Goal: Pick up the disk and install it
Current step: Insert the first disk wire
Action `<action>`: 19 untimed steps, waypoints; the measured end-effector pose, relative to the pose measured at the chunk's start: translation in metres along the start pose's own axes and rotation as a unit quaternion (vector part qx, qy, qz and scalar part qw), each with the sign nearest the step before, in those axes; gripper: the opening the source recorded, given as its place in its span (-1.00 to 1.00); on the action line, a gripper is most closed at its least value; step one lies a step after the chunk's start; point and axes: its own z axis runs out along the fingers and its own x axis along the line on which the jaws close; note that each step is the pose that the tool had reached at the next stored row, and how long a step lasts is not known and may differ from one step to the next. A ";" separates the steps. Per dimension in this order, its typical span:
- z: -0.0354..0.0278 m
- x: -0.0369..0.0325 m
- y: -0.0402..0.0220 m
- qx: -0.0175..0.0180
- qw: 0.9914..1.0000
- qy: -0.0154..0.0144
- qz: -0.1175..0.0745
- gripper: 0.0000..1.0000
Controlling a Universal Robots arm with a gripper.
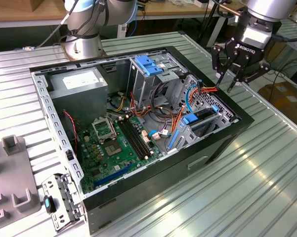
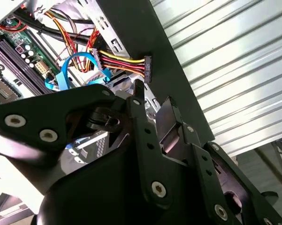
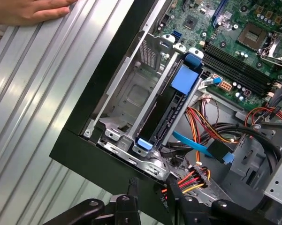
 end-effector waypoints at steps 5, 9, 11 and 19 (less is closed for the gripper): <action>0.0015 -0.0002 -0.0002 0.003 0.999 0.000 -0.049 -0.25; 0.0050 -0.0014 -0.0009 0.005 0.996 0.001 -0.087 -0.25; 0.0070 -0.0057 -0.0033 0.006 0.995 0.001 -0.098 -0.25; 0.0119 -0.0094 -0.0067 0.008 0.990 0.001 -0.140 -0.25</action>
